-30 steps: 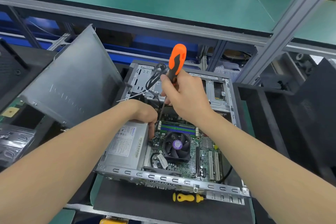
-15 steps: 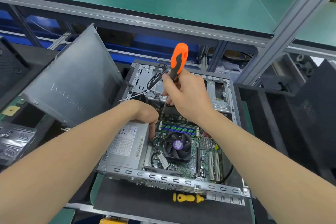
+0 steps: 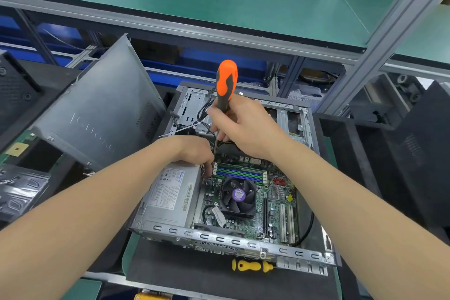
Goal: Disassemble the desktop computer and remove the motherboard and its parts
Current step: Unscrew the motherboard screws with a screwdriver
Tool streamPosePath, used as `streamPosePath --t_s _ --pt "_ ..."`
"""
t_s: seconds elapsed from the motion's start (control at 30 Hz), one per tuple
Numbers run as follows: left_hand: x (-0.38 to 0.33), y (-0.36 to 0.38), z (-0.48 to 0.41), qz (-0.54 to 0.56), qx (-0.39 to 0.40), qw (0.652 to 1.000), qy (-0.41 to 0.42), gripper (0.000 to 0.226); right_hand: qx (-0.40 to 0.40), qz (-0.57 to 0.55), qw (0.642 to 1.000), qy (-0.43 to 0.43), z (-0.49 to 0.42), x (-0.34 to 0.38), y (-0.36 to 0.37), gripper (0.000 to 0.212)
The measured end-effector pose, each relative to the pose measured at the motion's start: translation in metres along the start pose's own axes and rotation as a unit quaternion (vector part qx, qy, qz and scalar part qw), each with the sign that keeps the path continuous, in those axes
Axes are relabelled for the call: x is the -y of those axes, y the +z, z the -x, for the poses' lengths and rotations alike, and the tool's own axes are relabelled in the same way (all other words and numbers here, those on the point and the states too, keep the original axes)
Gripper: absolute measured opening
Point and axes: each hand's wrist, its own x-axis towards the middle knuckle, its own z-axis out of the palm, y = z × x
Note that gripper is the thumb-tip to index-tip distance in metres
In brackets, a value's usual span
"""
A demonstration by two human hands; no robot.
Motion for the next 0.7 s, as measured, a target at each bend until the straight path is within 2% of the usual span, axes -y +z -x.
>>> streamPosePath --t_s 0.13,0.2,0.33,0.37,0.43,0.5,0.53,0.6,0.63,0.7 --pt "0.004 -0.015 0.024 0.018 -0.145 0.987 0.060 0.023 0.039 -0.025 0.999 0.009 -0.004 0.005 -0.007 0.021" --pt "0.006 -0.021 0.038 0.047 -0.230 0.966 0.107 0.024 0.054 -0.033 0.998 0.012 -0.006 0.008 -0.010 0.021" --pt "0.004 -0.017 0.057 0.169 -0.253 0.932 0.199 0.031 0.038 0.015 0.999 -0.001 -0.008 0.016 -0.014 0.022" --pt "0.005 -0.014 0.057 0.172 -0.268 0.926 0.202 0.034 0.036 0.032 0.999 -0.014 -0.007 0.018 -0.016 0.021" --pt "0.006 -0.009 0.056 0.183 -0.281 0.922 0.193 0.023 0.009 0.057 0.998 -0.024 -0.007 0.027 -0.021 0.024" --pt "0.003 -0.006 0.056 0.190 -0.277 0.923 0.189 0.020 -0.062 0.071 0.995 -0.030 -0.011 0.042 -0.029 0.036" --pt "-0.001 -0.005 0.057 0.185 -0.276 0.924 0.187 0.026 -0.101 0.107 0.989 -0.034 -0.014 0.053 -0.035 0.041" --pt "-0.007 -0.004 0.057 0.172 -0.275 0.928 0.183 0.031 -0.151 0.256 0.954 -0.038 -0.022 0.074 -0.049 0.049" --pt "-0.009 -0.004 0.056 0.167 -0.274 0.930 0.182 0.028 -0.149 0.333 0.931 -0.028 -0.026 0.084 -0.056 0.054" --pt "-0.009 -0.004 0.055 0.167 -0.279 0.930 0.173 0.021 -0.094 0.424 0.900 0.036 -0.032 0.098 -0.061 0.058"
